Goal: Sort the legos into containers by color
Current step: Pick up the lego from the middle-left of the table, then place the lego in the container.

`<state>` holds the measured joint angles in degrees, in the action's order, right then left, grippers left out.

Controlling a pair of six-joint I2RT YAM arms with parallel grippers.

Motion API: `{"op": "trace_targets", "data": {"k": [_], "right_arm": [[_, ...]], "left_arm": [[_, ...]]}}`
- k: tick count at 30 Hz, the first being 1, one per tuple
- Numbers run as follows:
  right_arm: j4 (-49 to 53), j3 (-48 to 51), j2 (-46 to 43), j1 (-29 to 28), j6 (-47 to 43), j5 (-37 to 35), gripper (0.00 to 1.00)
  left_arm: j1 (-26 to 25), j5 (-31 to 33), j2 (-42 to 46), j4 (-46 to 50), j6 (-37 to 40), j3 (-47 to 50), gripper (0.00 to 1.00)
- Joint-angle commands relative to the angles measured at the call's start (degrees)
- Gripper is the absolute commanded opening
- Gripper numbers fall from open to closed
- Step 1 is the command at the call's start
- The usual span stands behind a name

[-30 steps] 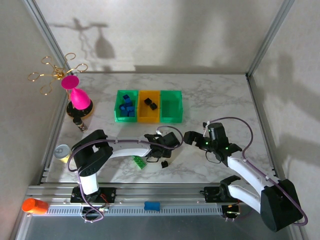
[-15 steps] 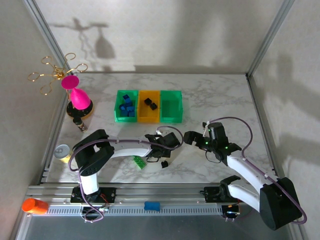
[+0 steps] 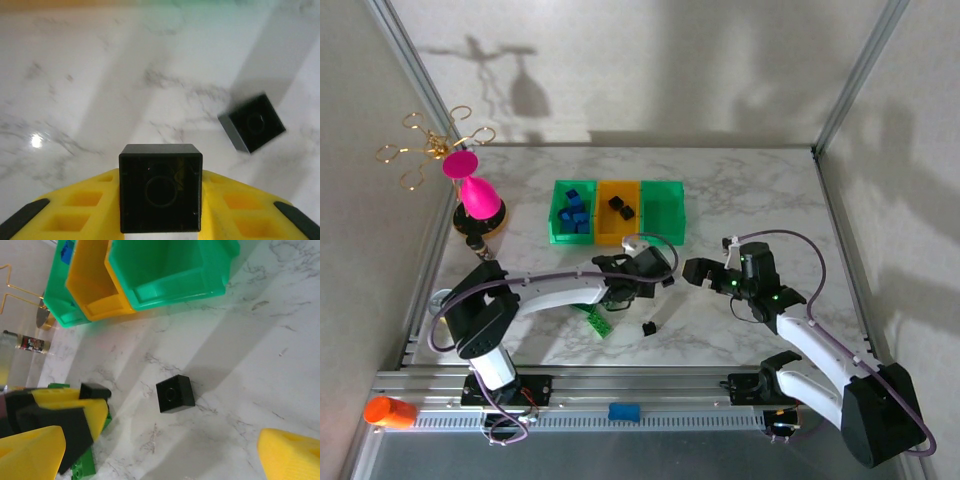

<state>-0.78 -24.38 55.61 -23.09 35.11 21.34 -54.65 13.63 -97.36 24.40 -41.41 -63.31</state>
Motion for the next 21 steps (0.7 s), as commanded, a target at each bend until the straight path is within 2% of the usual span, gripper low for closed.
{"op": "trace_targets", "data": {"k": [1,5,11,21], "right_arm": [[-3.0,-2.1,0.7,-0.4,0.5,1.8,0.99],[-5.7,-2.9,2.2,-1.5,1.5,1.8,0.99],[-7.7,-4.6,5.1,-3.1,2.3,0.8,0.99],[-7.5,-4.6,5.7,-3.9,2.4,-0.9,0.99]], "left_arm": [[3.8,4.3,2.6,2.6,4.2,-3.3,0.36],[8.9,3.8,1.7,1.3,7.7,-7.0,0.36],[15.2,4.1,-4.8,-0.1,11.2,-15.1,0.37],[21.2,1.9,-17.9,-1.9,11.8,-25.9,0.37]]}}
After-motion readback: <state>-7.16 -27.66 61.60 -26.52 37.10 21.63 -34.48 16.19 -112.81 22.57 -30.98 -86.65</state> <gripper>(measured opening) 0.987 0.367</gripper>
